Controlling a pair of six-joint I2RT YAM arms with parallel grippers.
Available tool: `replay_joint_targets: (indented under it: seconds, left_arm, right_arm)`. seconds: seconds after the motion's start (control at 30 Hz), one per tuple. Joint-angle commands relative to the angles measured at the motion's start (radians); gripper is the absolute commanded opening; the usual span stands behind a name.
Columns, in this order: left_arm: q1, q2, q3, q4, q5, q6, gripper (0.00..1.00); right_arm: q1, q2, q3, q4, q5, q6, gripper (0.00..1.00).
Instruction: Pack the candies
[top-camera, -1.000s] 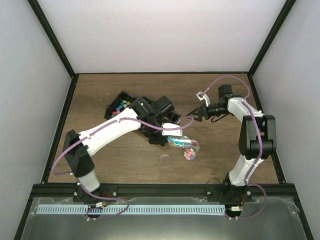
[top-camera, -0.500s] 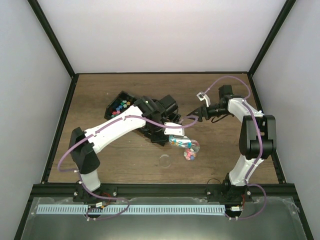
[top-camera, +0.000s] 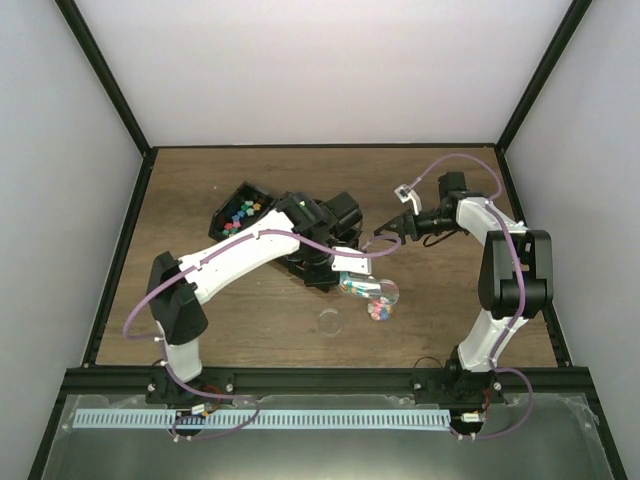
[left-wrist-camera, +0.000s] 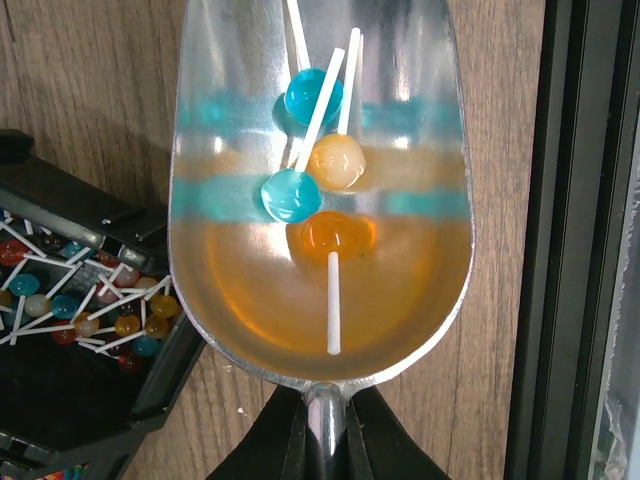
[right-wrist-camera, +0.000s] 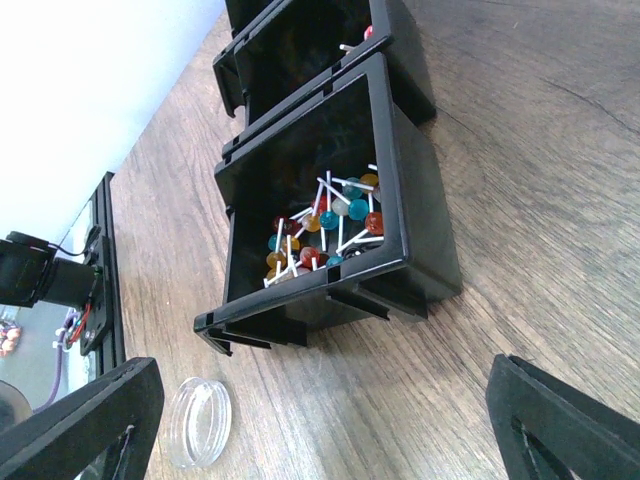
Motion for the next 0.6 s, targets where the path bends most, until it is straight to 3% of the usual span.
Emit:
replay_joint_targets:
  seconds: [0.0, 0.57]
  left_arm:
    - [-0.013, 0.018, 0.062, -0.04, -0.02, -0.011, 0.04]
    - [-0.052, 0.028, 0.099, -0.063, -0.114, -0.029, 0.04]
  right_arm:
    - [-0.011, -0.022, -0.007, 0.024, -0.037, 0.01, 0.91]
    - [-0.015, -0.009, -0.022, 0.062, -0.072, 0.029, 0.91]
